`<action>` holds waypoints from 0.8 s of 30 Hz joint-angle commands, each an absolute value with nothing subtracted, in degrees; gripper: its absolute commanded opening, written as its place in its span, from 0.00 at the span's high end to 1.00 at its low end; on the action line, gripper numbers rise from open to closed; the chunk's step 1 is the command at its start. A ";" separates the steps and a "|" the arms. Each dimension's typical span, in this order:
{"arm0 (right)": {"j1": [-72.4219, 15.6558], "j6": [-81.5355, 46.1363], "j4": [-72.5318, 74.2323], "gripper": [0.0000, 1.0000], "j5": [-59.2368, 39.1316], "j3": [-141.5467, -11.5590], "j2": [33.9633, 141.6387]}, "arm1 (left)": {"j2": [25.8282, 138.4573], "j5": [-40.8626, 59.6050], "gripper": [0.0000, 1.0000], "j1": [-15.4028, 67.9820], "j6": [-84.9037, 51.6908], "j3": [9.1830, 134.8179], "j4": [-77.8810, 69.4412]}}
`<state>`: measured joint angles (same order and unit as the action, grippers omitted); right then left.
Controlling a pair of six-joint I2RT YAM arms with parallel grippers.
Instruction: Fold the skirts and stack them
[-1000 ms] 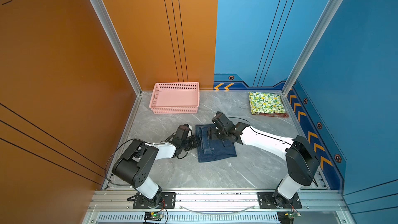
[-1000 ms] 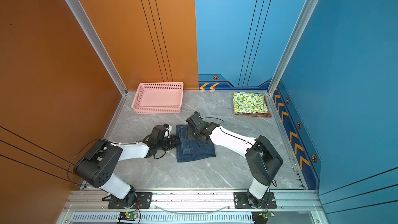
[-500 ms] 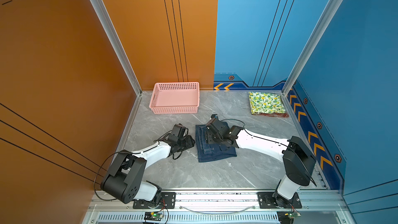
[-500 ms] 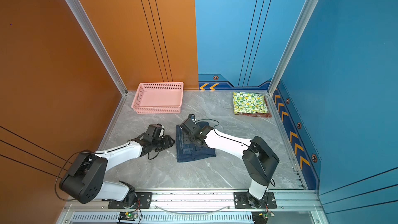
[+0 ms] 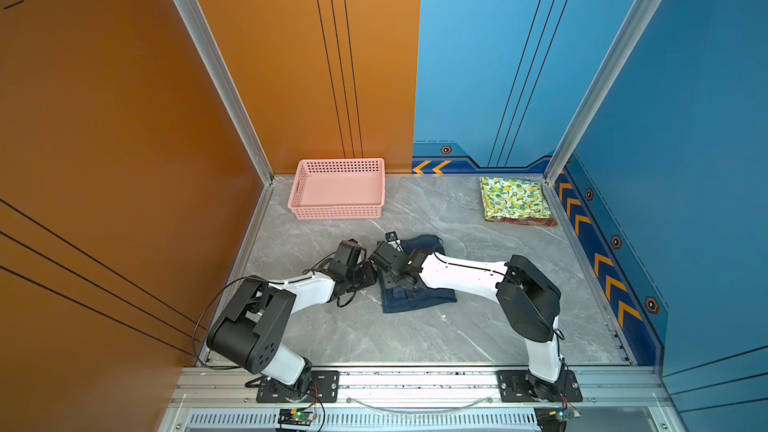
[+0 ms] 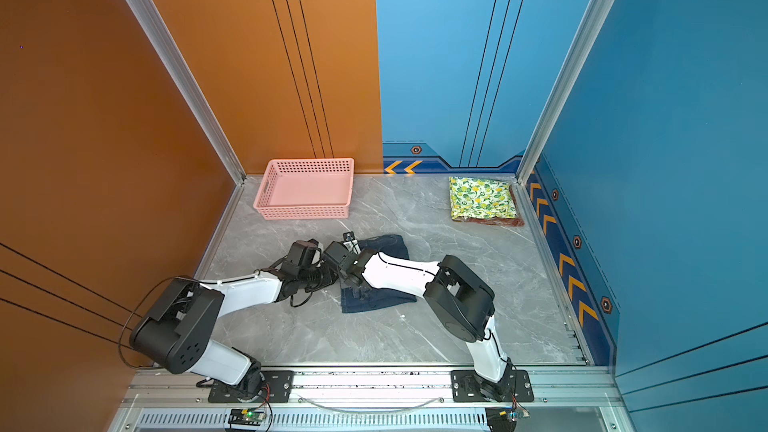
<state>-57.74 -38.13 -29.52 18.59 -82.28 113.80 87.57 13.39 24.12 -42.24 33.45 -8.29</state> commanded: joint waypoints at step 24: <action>-55.13 -47.82 -15.82 0.81 -1.70 -77.62 111.03 | 92.88 14.94 1.00 25.76 -42.62 31.58 -15.04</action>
<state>-55.51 -44.51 -21.47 4.64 -79.24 109.45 91.96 14.39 25.56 -42.92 33.19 -16.97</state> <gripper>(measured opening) 0.135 0.046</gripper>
